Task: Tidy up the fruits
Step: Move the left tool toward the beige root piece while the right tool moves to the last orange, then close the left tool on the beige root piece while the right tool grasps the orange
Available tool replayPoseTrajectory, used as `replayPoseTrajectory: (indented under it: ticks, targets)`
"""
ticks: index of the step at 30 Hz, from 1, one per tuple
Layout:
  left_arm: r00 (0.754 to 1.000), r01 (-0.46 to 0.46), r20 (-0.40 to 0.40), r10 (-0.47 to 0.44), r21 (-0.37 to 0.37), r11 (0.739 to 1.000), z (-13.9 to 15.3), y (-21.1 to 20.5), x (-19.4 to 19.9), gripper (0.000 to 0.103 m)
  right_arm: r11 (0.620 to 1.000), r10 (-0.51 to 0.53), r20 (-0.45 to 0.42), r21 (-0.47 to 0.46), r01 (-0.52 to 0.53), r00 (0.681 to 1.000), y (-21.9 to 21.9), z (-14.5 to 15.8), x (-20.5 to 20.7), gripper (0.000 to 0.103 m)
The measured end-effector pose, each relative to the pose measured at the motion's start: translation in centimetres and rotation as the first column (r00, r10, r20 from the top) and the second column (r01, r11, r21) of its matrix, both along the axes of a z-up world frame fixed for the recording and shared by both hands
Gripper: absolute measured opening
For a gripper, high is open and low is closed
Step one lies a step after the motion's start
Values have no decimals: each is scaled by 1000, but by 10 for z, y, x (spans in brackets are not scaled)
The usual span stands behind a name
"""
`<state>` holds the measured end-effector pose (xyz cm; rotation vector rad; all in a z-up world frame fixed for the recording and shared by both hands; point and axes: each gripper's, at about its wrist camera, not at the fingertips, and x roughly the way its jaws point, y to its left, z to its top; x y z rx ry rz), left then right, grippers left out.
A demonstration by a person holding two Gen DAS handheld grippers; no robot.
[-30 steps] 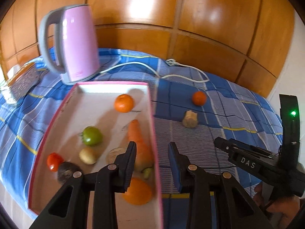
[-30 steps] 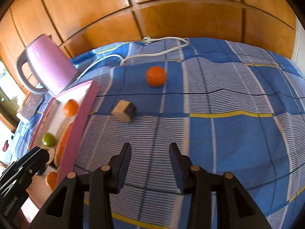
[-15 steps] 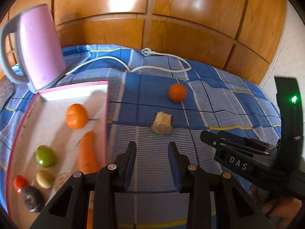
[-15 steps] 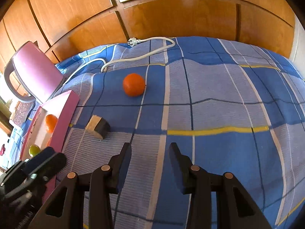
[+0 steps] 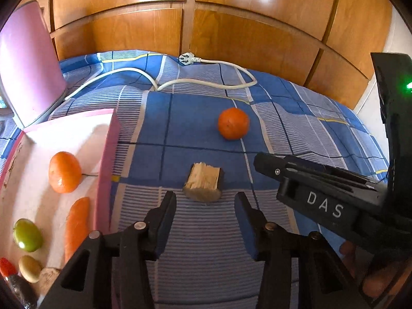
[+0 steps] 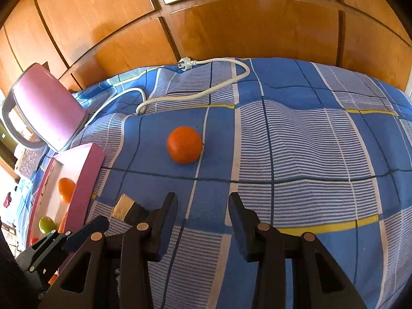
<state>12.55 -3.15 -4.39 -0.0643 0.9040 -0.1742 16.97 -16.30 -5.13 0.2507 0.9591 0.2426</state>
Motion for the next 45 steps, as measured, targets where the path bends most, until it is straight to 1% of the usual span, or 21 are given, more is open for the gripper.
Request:
replayPoseTrajectory:
  ticks: [3, 4, 5, 6, 8, 14, 17, 19, 21, 30, 35, 37, 45]
  targets:
    - [1000, -5, -10, 5, -3, 1000, -5, -3, 8, 46, 1000, 2, -6, 4, -2, 1000, 0, -2, 4, 42]
    - [1000, -4, -13, 4, -4, 1000, -5, -3, 9, 39, 1000, 3, -7, 5, -3, 1000, 0, -3, 5, 42]
    - [1000, -5, -17, 5, -5, 1000, -7, -3, 11, 35, 1000, 2, -9, 7, -2, 1000, 0, -4, 6, 42]
    - [1000, -5, -19, 5, -9, 1000, -8, -3, 13, 35, 1000, 1, -12, 9, -1, 1000, 0, -5, 6, 42]
    - [1000, -9, -16, 8, -26, 1000, -9, -2, 16, 35, 1000, -4, -14, 13, 4, 1000, -1, -7, 8, 42]
    - [1000, -6, -3, 6, -30, 1000, -10, -2, 18, 34, 999, -24, -21, 24, 24, 999, -5, -10, 11, 42]
    - [999, -33, 6, 33, -20, 999, -9, 0, 20, 34, 1000, -17, -20, 24, 18, 1000, -3, -9, 14, 42]
    - [999, -42, -3, 42, -32, 999, -9, 2, 25, 34, 1000, -15, -22, 25, 15, 1000, -2, -10, 15, 42]
    - [999, -51, -2, 51, -25, 998, -8, 2, 29, 34, 999, -17, -22, 31, 18, 1000, -2, -9, 17, 42]
    - [996, -84, 4, 84, -29, 996, -3, 8, 44, 34, 999, -6, 6, 53, 6, 1000, 8, 2, 30, 42]
    - [996, -84, -7, 84, -26, 996, -8, 10, 57, 34, 999, -11, 3, 49, 11, 1000, 13, 2, 41, 42]
    - [996, -89, -4, 89, -16, 996, -11, 11, 61, 34, 999, -12, 5, 47, 12, 1000, 14, 2, 45, 42]
    - [995, -92, 21, 93, -18, 996, -14, 12, 65, 34, 1000, 8, 4, 19, -8, 1000, 26, -5, 60, 42]
